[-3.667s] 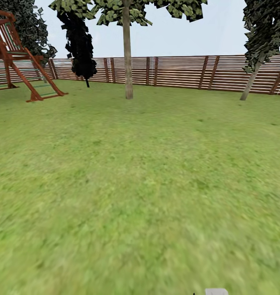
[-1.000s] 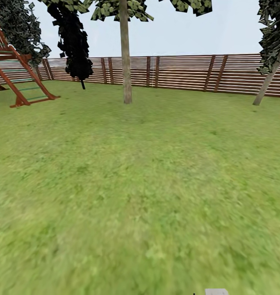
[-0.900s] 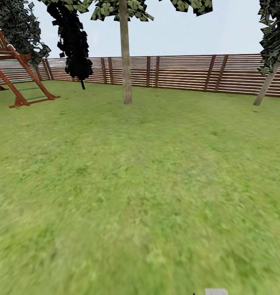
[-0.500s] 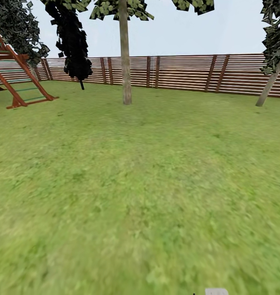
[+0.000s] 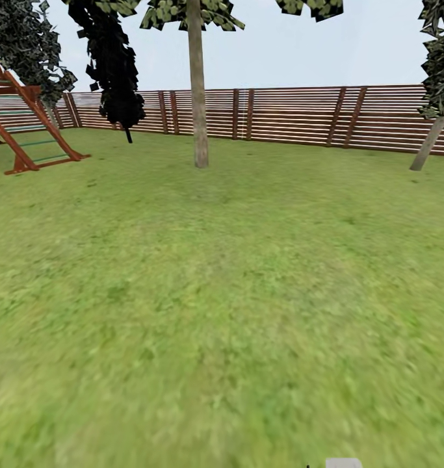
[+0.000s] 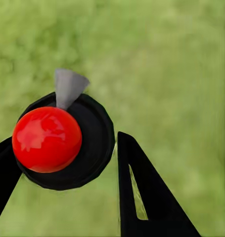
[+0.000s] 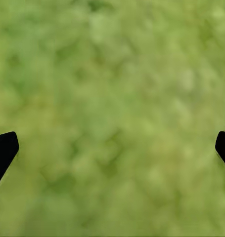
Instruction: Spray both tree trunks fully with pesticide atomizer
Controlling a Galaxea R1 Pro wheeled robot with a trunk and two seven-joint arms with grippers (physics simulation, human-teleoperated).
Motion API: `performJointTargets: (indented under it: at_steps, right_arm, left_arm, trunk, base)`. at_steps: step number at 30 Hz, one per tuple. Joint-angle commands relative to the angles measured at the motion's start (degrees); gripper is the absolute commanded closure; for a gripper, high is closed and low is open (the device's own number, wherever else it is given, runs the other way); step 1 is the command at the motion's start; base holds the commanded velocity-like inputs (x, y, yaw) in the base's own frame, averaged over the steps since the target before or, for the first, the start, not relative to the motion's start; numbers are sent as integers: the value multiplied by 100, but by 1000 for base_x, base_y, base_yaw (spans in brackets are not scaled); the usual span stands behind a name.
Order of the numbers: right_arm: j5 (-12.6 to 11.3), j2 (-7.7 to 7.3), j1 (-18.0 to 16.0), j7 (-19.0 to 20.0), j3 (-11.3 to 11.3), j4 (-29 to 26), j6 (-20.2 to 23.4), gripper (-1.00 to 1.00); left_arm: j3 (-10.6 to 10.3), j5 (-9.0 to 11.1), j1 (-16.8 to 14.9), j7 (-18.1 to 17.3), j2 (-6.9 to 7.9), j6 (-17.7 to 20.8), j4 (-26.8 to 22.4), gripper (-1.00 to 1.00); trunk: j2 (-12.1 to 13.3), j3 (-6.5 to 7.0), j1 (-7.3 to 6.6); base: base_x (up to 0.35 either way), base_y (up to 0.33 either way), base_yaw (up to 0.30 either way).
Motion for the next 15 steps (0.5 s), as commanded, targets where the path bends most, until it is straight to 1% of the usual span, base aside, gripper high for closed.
performJointTargets:
  at_steps: [1, 15]
  right_arm:
    - [61, 0, -4, -22, -41, 7, -16, -100]
    - [61, 0, -4, -22, -41, 7, -16, -100]
  left_arm:
    - [7, -45, -4, 35, 0, -19, 7, 100]
    - [7, -39, -4, 35, 0, -21, 1, 100]
  trunk:
    - [-2, -5, 3]
    - [-2, -5, 3]
  base:
    - [338, 0, 0]
    - [338, 0, 0]
